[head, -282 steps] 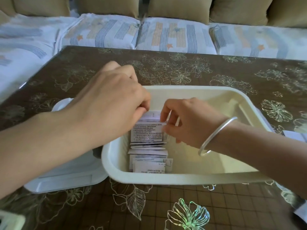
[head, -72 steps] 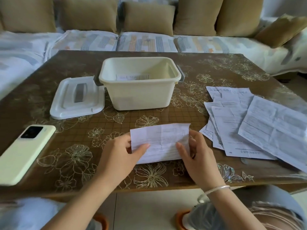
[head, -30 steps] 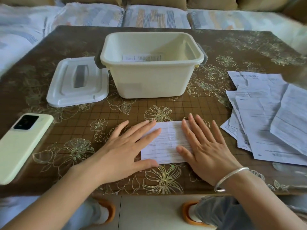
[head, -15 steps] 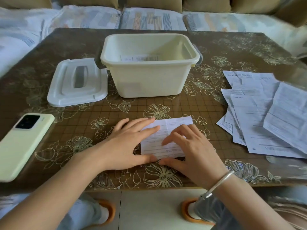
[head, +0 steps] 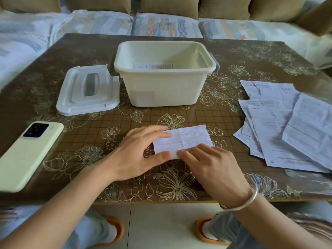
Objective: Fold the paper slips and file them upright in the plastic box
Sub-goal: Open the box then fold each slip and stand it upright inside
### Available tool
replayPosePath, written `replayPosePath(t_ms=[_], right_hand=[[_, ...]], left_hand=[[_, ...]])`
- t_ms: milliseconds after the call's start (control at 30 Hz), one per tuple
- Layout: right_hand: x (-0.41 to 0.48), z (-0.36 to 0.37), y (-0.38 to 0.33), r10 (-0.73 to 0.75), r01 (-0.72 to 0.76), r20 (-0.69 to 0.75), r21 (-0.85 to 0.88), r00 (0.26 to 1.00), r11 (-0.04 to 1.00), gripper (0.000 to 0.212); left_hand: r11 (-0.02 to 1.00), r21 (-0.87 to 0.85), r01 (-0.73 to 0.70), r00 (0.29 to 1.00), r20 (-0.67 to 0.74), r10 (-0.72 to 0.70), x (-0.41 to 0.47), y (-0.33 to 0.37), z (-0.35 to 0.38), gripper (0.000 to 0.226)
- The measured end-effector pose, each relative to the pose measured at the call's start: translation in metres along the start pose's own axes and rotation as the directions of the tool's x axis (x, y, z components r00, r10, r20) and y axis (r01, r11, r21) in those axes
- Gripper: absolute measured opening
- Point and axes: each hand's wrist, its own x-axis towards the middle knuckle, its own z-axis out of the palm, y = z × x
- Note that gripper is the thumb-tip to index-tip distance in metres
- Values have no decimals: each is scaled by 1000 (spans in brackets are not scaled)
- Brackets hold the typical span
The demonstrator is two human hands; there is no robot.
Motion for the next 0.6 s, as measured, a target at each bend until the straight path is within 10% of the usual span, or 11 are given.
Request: replayPosePath(t_ms=[300,600], right_hand=[[-12,3,-2,391,-353,-114,261,913,899,25],[-12,8,9,366,-294,38,675,930,677,17]], left_hand=[[990,124,-65,998,16,63,-12,-3,-6,104],[933,240,-267,916,-237,323,0,-7,8,34]])
